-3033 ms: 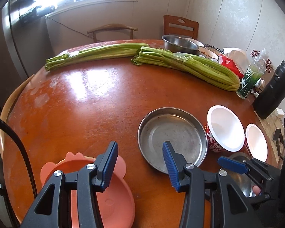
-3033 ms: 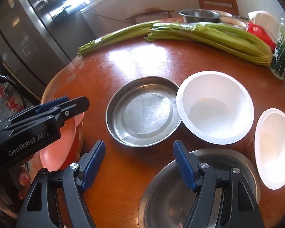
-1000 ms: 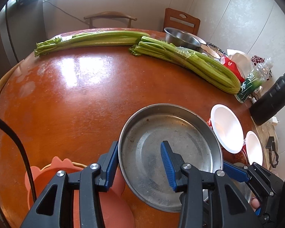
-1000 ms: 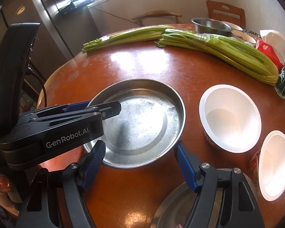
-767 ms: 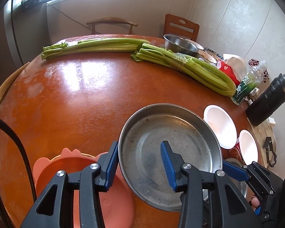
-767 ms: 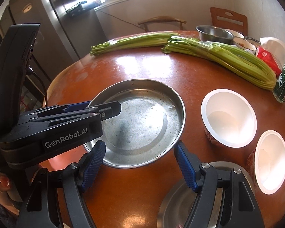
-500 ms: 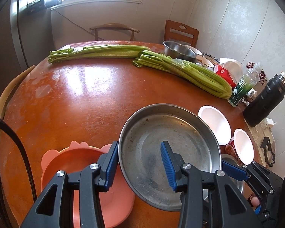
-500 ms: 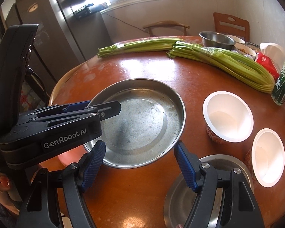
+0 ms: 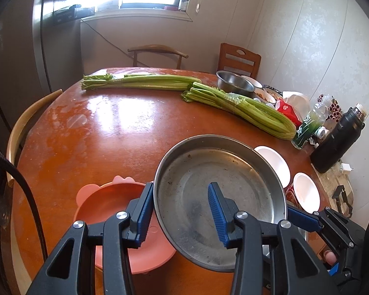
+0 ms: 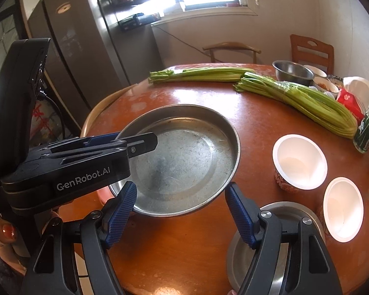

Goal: Organize plates and bowls

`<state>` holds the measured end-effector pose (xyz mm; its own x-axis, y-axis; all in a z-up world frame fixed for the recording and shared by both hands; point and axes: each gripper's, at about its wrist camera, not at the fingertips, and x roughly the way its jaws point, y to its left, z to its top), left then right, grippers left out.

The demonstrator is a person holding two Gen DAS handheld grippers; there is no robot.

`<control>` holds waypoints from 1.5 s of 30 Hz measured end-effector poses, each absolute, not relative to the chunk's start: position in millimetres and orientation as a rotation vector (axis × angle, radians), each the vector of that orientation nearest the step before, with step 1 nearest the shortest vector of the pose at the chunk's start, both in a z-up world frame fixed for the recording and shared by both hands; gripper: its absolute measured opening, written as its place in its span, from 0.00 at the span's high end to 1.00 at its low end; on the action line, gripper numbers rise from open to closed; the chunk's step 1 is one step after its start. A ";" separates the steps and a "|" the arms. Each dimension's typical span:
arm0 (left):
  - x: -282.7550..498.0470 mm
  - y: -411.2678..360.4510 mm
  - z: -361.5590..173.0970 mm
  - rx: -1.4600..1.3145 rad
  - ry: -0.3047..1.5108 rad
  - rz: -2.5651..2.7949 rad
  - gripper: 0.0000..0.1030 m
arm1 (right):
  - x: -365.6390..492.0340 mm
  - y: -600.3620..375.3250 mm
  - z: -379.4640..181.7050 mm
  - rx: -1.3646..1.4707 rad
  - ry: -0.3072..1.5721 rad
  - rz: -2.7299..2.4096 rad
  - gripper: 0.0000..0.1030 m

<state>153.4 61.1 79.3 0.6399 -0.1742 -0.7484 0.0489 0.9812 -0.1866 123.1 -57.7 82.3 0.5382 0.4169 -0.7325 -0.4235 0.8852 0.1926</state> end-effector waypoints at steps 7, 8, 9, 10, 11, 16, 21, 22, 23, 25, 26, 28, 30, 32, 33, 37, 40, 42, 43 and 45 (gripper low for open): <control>136.5 73.2 88.1 -0.167 0.838 -0.096 0.57 | 115.7 -46.5 88.8 -0.036 0.848 0.543 0.26; 134.6 75.5 89.6 -0.169 0.837 -0.089 0.57 | 114.4 -43.7 90.9 -0.045 0.841 0.553 0.26; 133.0 77.0 90.4 -0.168 0.834 -0.083 0.57 | 113.6 -42.1 92.2 -0.050 0.836 0.560 0.26; 131.0 78.8 92.0 -0.165 0.830 -0.076 0.57 | 113.2 -39.9 93.7 -0.055 0.831 0.566 0.26; 129.3 80.9 93.4 -0.165 0.827 -0.071 0.57 | 112.8 -37.0 95.4 -0.062 0.827 0.575 0.26; 126.4 91.3 101.6 -0.130 0.829 -0.042 0.57 | 115.1 -24.3 102.0 -0.069 0.810 0.623 0.26; 122.3 107.9 100.7 -0.135 0.822 -0.011 0.57 | 118.7 -9.1 102.5 -0.091 0.788 0.650 0.26; 122.1 111.2 98.8 -0.139 0.820 -0.002 0.57 | 119.6 -4.0 100.4 -0.102 0.785 0.656 0.26; 122.2 114.1 96.3 -0.139 0.820 0.009 0.57 | 120.7 -0.7 98.1 -0.110 0.787 0.659 0.26; 123.2 120.6 90.1 -0.155 0.827 0.019 0.57 | 123.4 7.0 90.9 -0.129 0.801 0.660 0.26; 124.1 123.6 86.7 -0.161 0.832 0.024 0.57 | 123.6 9.0 87.0 -0.134 0.808 0.661 0.26; 127.3 129.1 79.6 -0.177 0.849 0.026 0.57 | 126.0 14.5 80.6 -0.143 0.820 0.660 0.26; 130.1 134.8 72.5 -0.193 0.861 0.026 0.57 | 129.4 18.2 74.6 -0.148 0.831 0.658 0.25; 132.8 138.9 65.7 -0.204 0.869 0.030 0.57 | 132.3 21.8 67.9 -0.152 0.839 0.661 0.26; 133.6 139.4 62.9 -0.206 0.871 0.030 0.57 | 134.5 22.6 64.4 -0.155 0.848 0.659 0.26; 136.7 143.7 53.8 -0.219 0.869 0.029 0.57 | 138.3 28.9 53.3 -0.174 0.868 0.651 0.26; 139.4 147.5 46.9 -0.231 0.875 0.031 0.57 | 139.3 33.5 45.9 -0.194 0.868 0.644 0.26; 141.7 150.2 41.3 -0.243 0.886 0.032 0.57 | 138.5 35.9 41.4 -0.207 0.871 0.639 0.26; 142.7 151.2 39.1 -0.246 0.887 0.031 0.57 | 138.4 37.4 39.5 -0.214 0.871 0.637 0.26; 144.6 153.4 34.0 -0.254 0.891 0.029 0.57 | 139.8 40.2 35.3 -0.226 0.878 0.632 0.26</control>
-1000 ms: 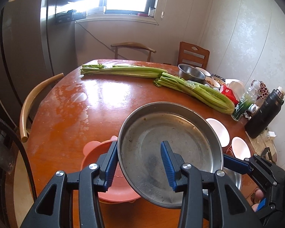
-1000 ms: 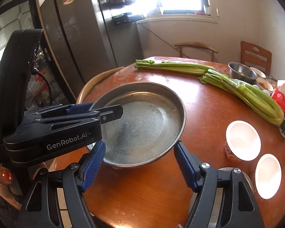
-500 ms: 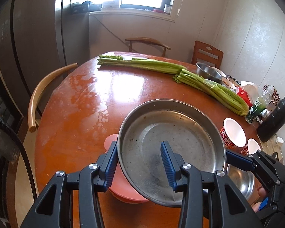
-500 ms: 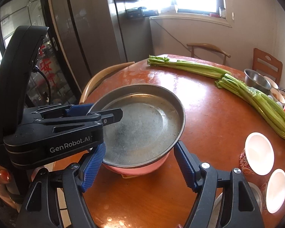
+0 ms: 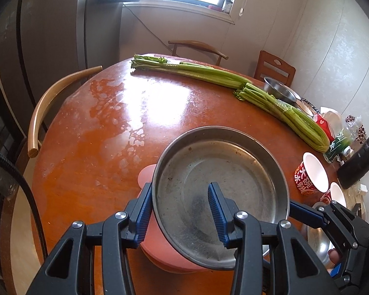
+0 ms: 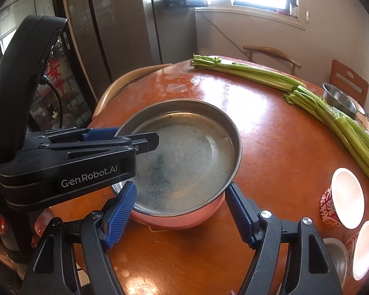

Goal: Organize plates and bowls

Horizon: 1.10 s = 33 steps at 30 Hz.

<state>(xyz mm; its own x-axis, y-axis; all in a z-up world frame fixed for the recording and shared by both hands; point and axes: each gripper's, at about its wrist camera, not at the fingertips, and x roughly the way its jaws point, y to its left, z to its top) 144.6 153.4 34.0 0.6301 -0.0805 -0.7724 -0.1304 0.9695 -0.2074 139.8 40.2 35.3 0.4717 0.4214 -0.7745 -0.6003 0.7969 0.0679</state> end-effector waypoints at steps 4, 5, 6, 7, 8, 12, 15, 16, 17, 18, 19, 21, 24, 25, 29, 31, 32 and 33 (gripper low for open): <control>148.0 157.4 25.9 -0.269 0.899 0.026 0.57 | 141.6 45.1 27.8 -0.237 0.889 0.625 0.26; 148.7 158.8 23.9 -0.274 0.902 0.026 0.57 | 142.4 46.2 25.5 -0.238 0.896 0.625 0.26; 149.1 159.9 22.0 -0.278 0.902 0.024 0.57 | 143.0 46.9 23.5 -0.239 0.901 0.625 0.26; 149.3 161.2 20.0 -0.281 0.901 0.021 0.57 | 143.7 48.3 20.8 -0.242 0.906 0.625 0.26; 149.4 162.3 18.1 -0.282 0.901 0.022 0.57 | 144.2 49.6 18.7 -0.247 0.910 0.625 0.26; 151.2 164.5 11.2 -0.274 0.906 0.031 0.57 | 145.1 56.1 11.3 -0.260 0.924 0.621 0.26; 151.5 166.2 7.7 -0.271 0.907 0.040 0.57 | 148.5 59.4 6.0 -0.264 0.934 0.621 0.26; 151.7 166.0 6.3 -0.270 0.909 0.041 0.57 | 149.0 60.2 3.8 -0.268 0.941 0.618 0.26; 152.1 166.2 4.8 -0.271 0.913 0.042 0.57 | 149.4 61.0 2.4 -0.272 0.942 0.617 0.26; 152.3 166.3 3.7 -0.270 0.917 0.043 0.57 | 150.4 61.7 1.2 -0.277 0.941 0.617 0.26; 152.4 166.5 2.7 -0.268 0.917 0.045 0.57 | 148.6 62.8 1.8 -0.281 0.938 0.617 0.26; 152.7 167.2 1.2 -0.270 0.918 0.047 0.57 | 148.7 63.8 1.2 -0.288 0.935 0.615 0.26; 152.3 168.0 -1.1 -0.276 0.920 0.052 0.57 | 149.4 65.7 -1.5 -0.295 0.938 0.616 0.26; 152.4 168.4 -1.8 -0.279 0.922 0.052 0.57 | 149.7 65.8 -1.9 -0.296 0.937 0.616 0.26; 150.9 169.9 -5.3 -0.290 0.927 0.056 0.57 | 148.5 68.4 -3.6 -0.307 0.935 0.619 0.26; 150.0 170.6 -5.7 -0.290 0.925 0.060 0.57 | 148.0 69.4 -4.9 -0.314 0.935 0.622 0.26; 149.5 171.3 -5.6 -0.294 0.924 0.062 0.57 | 148.1 70.0 -5.8 -0.313 0.938 0.624 0.26; 149.0 171.9 -5.6 -0.300 0.923 0.065 0.57 | 148.0 70.4 -6.5 -0.310 0.942 0.626 0.26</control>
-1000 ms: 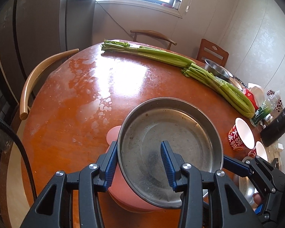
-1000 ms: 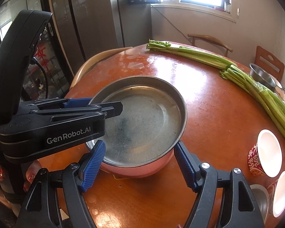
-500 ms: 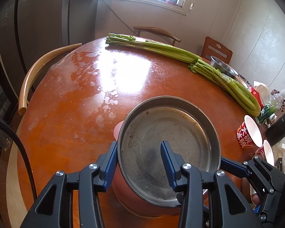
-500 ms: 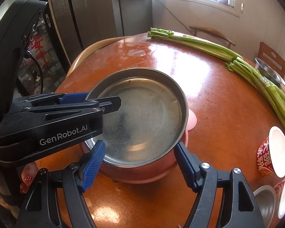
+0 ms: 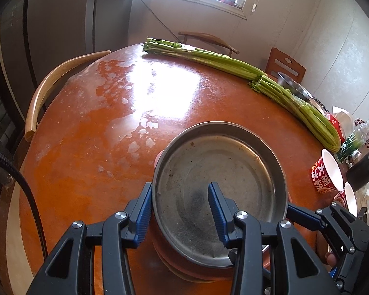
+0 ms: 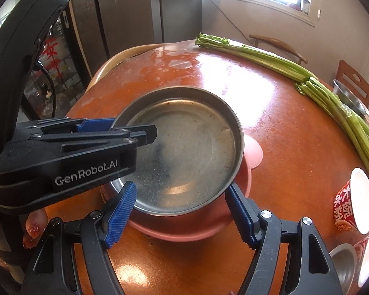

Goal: Organize plates and bowls
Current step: 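Open the left tool and release the silver tray onto the pink plate, then withdraw the left tool upward from the stacked silver tray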

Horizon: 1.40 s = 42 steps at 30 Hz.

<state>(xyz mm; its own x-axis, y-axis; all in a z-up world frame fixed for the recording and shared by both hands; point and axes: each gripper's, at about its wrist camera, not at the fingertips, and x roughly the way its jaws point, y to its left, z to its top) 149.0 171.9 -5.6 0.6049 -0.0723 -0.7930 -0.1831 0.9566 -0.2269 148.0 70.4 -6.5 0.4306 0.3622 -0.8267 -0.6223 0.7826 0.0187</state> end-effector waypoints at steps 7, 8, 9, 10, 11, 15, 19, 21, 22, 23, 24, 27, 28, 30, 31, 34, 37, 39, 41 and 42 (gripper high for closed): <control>145.2 176.0 -7.6 -0.303 0.923 0.066 0.57 | 143.9 74.7 -10.5 -0.335 0.935 0.628 0.26; 144.2 176.3 -7.5 -0.305 0.922 0.066 0.57 | 143.4 74.7 -10.8 -0.336 0.935 0.629 0.26; 143.2 176.3 -7.1 -0.304 0.920 0.067 0.57 | 143.5 74.2 -11.0 -0.334 0.935 0.632 0.26; 142.1 176.1 -6.9 -0.302 0.919 0.067 0.57 | 143.6 73.7 -10.9 -0.331 0.936 0.634 0.26; 141.2 176.1 -6.9 -0.302 0.918 0.067 0.57 | 143.4 73.5 -10.7 -0.329 0.937 0.636 0.26; 138.7 176.7 -7.2 -0.327 0.917 0.068 0.57 | 144.3 70.2 -8.7 -0.315 0.940 0.644 0.26; 137.4 177.5 -7.6 -0.338 0.915 0.065 0.57 | 143.1 65.6 -6.8 -0.298 0.940 0.654 0.26; 136.3 177.2 -7.8 -0.337 0.917 0.066 0.57 | 144.3 63.7 -5.9 -0.294 0.940 0.655 0.26; 135.6 177.7 -7.4 -0.340 0.916 0.067 0.57 | 144.4 63.1 -5.5 -0.291 0.941 0.657 0.26; 134.5 178.4 -6.9 -0.345 0.914 0.064 0.57 | 144.5 62.2 -4.8 -0.289 0.940 0.660 0.26; 133.5 178.8 -6.3 -0.349 0.912 0.059 0.57 | 144.4 62.1 -4.5 -0.288 0.940 0.661 0.26; 130.6 180.7 -5.4 -0.364 0.907 0.051 0.57 | 143.6 60.5 -3.1 -0.281 0.939 0.665 0.26; 129.7 181.5 -5.2 -0.365 0.906 0.054 0.57 | 143.4 59.5 -3.0 -0.280 0.939 0.666 0.26; 128.6 182.8 -4.4 -0.366 0.905 0.058 0.57 | 142.0 58.9 -2.2 -0.277 0.938 0.668 0.26; 127.1 182.7 -4.1 -0.368 0.903 0.060 0.57 | 141.0 59.0 -2.0 -0.276 0.938 0.668 0.26; 124.2 184.2 -1.7 -0.373 0.894 0.060 0.57 | 140.1 58.3 -1.2 -0.272 0.938 0.669 0.26; 122.7 185.1 -0.7 -0.375 0.893 0.061 0.57 | 139.4 58.2 -0.4 -0.274 0.936 0.669 0.26; 121.9 186.3 -1.0 -0.378 0.895 0.065 0.57 | 138.9 57.8 -0.1 -0.274 0.936 0.665 0.26; 120.4 188.1 -1.6 -0.381 0.894 0.068 0.57 | 138.8 57.7 0.9 -0.282 0.924 0.650 0.26; 119.7 188.9 -1.8 -0.383 0.895 0.070 0.57 | 138.3 57.8 1.0 -0.287 0.919 0.641 0.26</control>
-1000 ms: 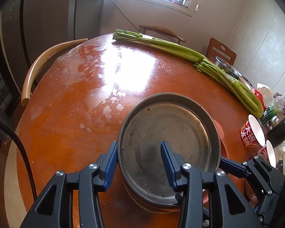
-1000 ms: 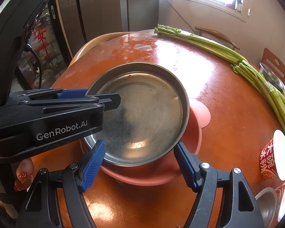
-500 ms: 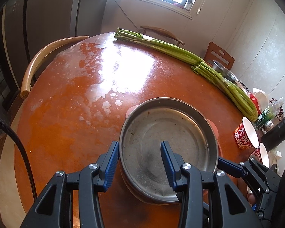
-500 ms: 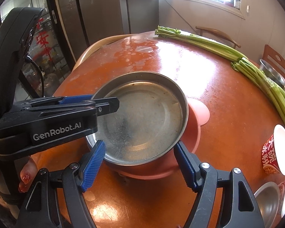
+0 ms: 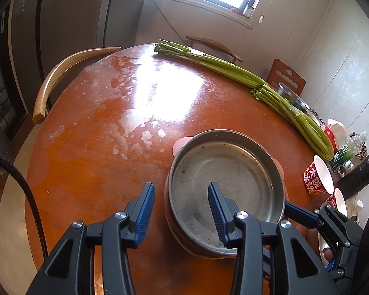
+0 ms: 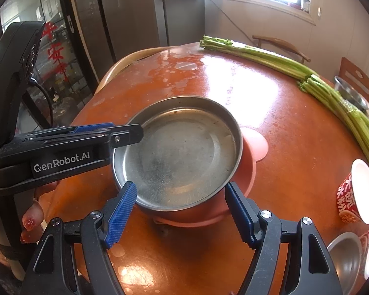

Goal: Organize plates and bowls
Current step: 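Withdraw the left tool upward from the stacked silver tray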

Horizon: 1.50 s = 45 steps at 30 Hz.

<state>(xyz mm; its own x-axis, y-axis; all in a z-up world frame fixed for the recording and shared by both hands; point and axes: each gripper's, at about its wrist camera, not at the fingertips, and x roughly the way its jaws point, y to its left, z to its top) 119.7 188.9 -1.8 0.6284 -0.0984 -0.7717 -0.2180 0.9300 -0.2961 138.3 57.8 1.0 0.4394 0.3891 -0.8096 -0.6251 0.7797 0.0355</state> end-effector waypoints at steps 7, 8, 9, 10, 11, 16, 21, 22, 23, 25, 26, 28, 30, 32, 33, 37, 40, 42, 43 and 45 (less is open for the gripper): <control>116.0 191.0 -3.9 -0.393 0.904 0.077 0.57 | 136.9 56.1 4.6 -0.301 0.896 0.614 0.26; 115.3 190.8 -3.9 -0.392 0.904 0.076 0.57 | 136.8 55.3 5.7 -0.300 0.891 0.612 0.26; 114.8 190.7 -3.8 -0.391 0.904 0.075 0.57 | 136.7 54.4 6.5 -0.296 0.889 0.611 0.26; 114.5 190.2 -3.6 -0.391 0.906 0.074 0.57 | 136.4 54.0 7.4 -0.292 0.889 0.612 0.26; 114.0 189.3 -3.2 -0.387 0.906 0.073 0.56 | 136.6 52.9 8.3 -0.287 0.889 0.615 0.26; 111.4 188.1 0.2 -0.384 0.901 0.072 0.56 | 136.5 47.2 14.6 -0.277 0.873 0.610 0.26; 106.7 189.3 5.0 -0.401 0.894 0.064 0.55 | 135.4 35.4 25.4 -0.249 0.852 0.604 0.26; 106.2 189.9 5.1 -0.405 0.896 0.066 0.54 | 135.2 32.7 27.4 -0.244 0.848 0.603 0.26; 105.7 190.3 4.5 -0.408 0.900 0.072 0.54 | 135.3 28.8 29.2 -0.235 0.845 0.598 0.26; 106.0 190.2 1.8 -0.413 0.914 0.080 0.53 | 135.0 23.0 31.3 -0.225 0.844 0.594 0.26; 106.6 190.5 -0.5 -0.421 0.924 0.081 0.53 | 134.6 18.9 31.3 -0.220 0.847 0.592 0.26; 107.7 189.7 -6.2 -0.441 0.942 0.067 0.53 | 133.5 13.6 30.7 -0.216 0.852 0.586 0.26; 109.8 188.3 -12.3 -0.467 0.963 0.052 0.53 | 132.6 8.9 28.2 -0.216 0.862 0.579 0.26; 111.7 186.2 -16.7 -0.477 0.976 0.047 0.53 | 132.7 4.5 24.6 -0.208 0.878 0.579 0.26; 113.3 184.1 -18.9 -0.477 0.985 0.043 0.53 | 132.8 2.9 23.1 -0.202 0.885 0.578 0.26; 117.6 177.3 -23.0 -0.468 1.001 0.052 0.52 | 135.2 0.2 16.1 -0.173 0.917 0.579 0.26; 120.4 173.2 -23.3 -0.464 1.003 0.058 0.52 | 137.4 1.8 9.7 -0.160 0.939 0.595 0.26; 122.4 170.8 -23.7 -0.465 1.004 0.059 0.51 | 139.8 3.9 4.9 -0.154 0.957 0.603 0.26; 123.9 168.4 -23.6 -0.458 1.006 0.060 0.51 | 141.1 4.6 3.0 -0.151 0.963 0.604 0.26; 126.6 164.0 -23.7 -0.447 1.010 0.057 0.51 | 142.5 4.8 0.4 -0.155 0.968 0.599 0.26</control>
